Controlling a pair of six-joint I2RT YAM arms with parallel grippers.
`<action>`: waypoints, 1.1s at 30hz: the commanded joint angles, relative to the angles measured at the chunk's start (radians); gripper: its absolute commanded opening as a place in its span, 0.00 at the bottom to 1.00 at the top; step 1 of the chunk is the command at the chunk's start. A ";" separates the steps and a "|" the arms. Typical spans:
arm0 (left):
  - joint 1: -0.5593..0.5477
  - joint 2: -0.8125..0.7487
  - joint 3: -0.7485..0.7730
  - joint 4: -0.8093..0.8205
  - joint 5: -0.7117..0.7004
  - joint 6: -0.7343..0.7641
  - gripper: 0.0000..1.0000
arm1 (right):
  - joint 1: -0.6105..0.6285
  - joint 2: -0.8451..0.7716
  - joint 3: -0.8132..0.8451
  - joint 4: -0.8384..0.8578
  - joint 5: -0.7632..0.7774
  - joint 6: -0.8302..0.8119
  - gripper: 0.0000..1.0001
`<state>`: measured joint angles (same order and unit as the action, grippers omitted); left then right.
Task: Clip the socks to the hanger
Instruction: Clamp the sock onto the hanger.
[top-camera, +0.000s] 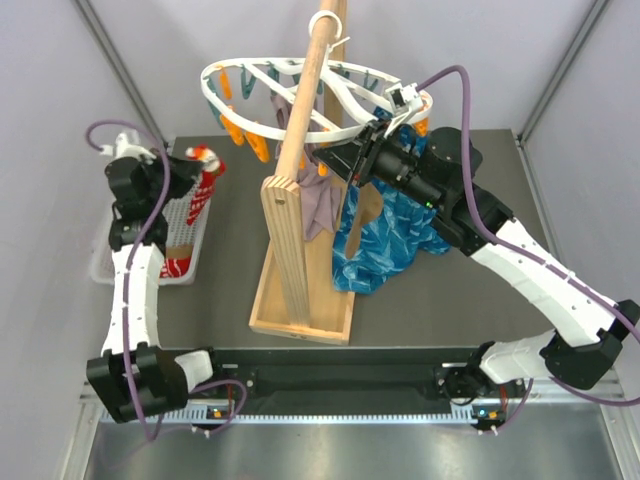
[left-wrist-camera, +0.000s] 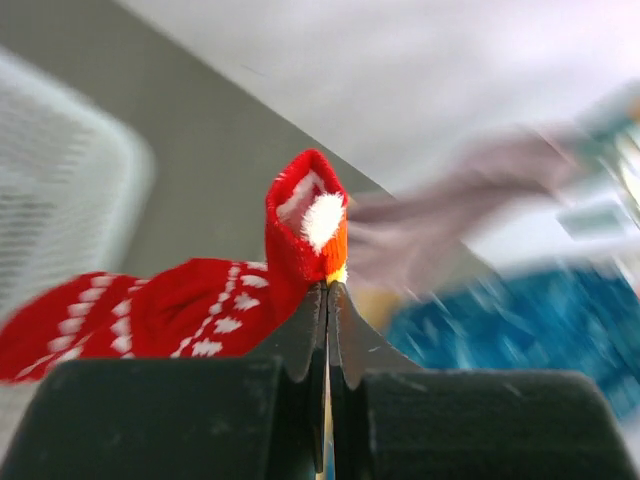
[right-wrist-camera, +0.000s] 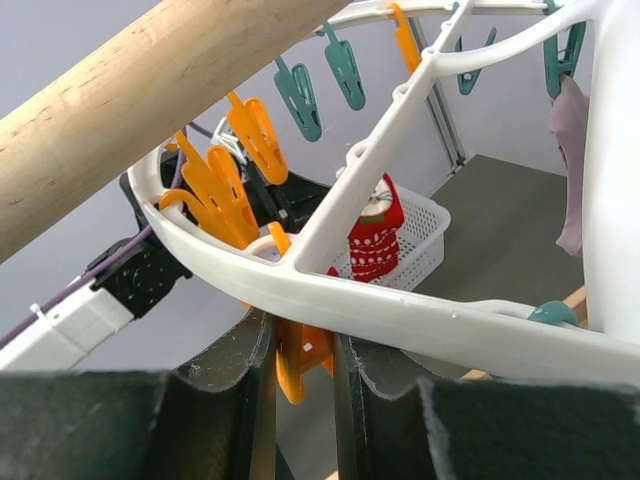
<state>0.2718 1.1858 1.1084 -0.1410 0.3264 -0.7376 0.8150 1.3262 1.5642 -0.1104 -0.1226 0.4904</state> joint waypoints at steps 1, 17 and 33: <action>-0.115 -0.035 -0.016 0.093 0.193 0.024 0.00 | -0.024 0.018 -0.041 -0.106 0.021 -0.023 0.00; -0.494 -0.124 -0.097 0.366 0.615 0.150 0.00 | -0.025 -0.021 -0.095 -0.091 -0.057 -0.082 0.00; -0.606 -0.069 -0.050 0.543 0.758 0.069 0.00 | -0.027 -0.045 -0.133 -0.071 -0.055 -0.072 0.00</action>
<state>-0.3210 1.1187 1.0191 0.2821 1.0439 -0.6529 0.8108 1.2732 1.4654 -0.0917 -0.1997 0.4461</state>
